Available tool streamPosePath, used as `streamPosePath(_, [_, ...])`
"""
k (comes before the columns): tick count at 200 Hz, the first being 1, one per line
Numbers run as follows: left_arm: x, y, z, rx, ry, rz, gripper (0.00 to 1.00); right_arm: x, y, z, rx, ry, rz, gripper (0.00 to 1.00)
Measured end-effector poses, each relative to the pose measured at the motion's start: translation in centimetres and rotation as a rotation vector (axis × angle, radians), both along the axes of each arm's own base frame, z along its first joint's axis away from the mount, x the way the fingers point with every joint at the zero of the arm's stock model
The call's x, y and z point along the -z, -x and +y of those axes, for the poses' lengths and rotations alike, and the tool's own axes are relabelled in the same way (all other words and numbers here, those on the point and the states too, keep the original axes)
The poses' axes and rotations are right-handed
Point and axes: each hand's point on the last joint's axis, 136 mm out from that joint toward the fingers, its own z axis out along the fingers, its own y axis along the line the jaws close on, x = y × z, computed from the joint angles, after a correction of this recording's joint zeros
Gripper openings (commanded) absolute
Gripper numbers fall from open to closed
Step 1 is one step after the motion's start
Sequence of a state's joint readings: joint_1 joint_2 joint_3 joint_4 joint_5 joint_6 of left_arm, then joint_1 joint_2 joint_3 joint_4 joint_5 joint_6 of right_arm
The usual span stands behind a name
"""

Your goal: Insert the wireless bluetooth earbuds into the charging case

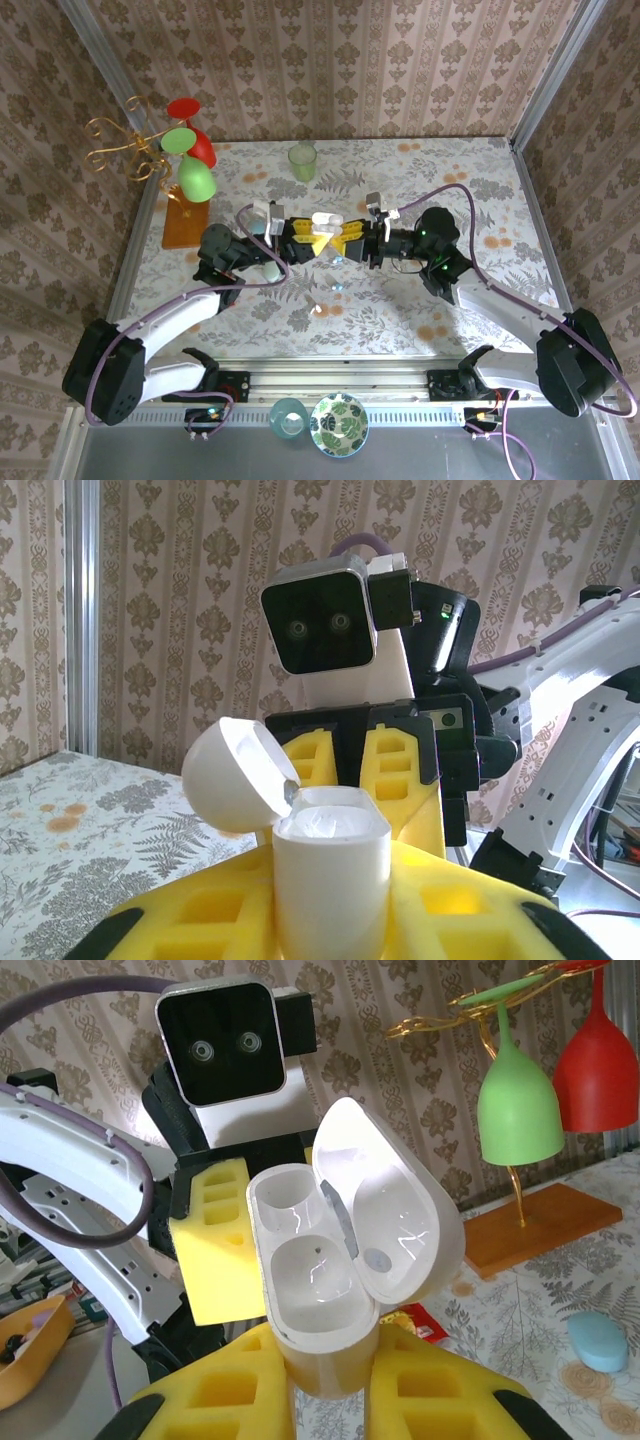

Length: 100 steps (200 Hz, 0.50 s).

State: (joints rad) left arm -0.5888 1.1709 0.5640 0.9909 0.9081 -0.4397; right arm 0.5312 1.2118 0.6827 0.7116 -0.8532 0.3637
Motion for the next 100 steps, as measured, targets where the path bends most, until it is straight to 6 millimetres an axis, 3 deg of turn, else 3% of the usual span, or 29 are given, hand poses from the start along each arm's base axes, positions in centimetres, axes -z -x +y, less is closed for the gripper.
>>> streamPosePath(55, [0.5,0.22,-0.21,0.015,-0.017,0.019,0.37,-0.33,0.46,-0.2,0.003,0.008,-0.023,0.08])
streamPosePath(100, [0.93,0.09,-0.27,0.012,-0.031,0.037,0.47,0.54,0.53,-0.08,0.0,0.038,-0.015,0.07])
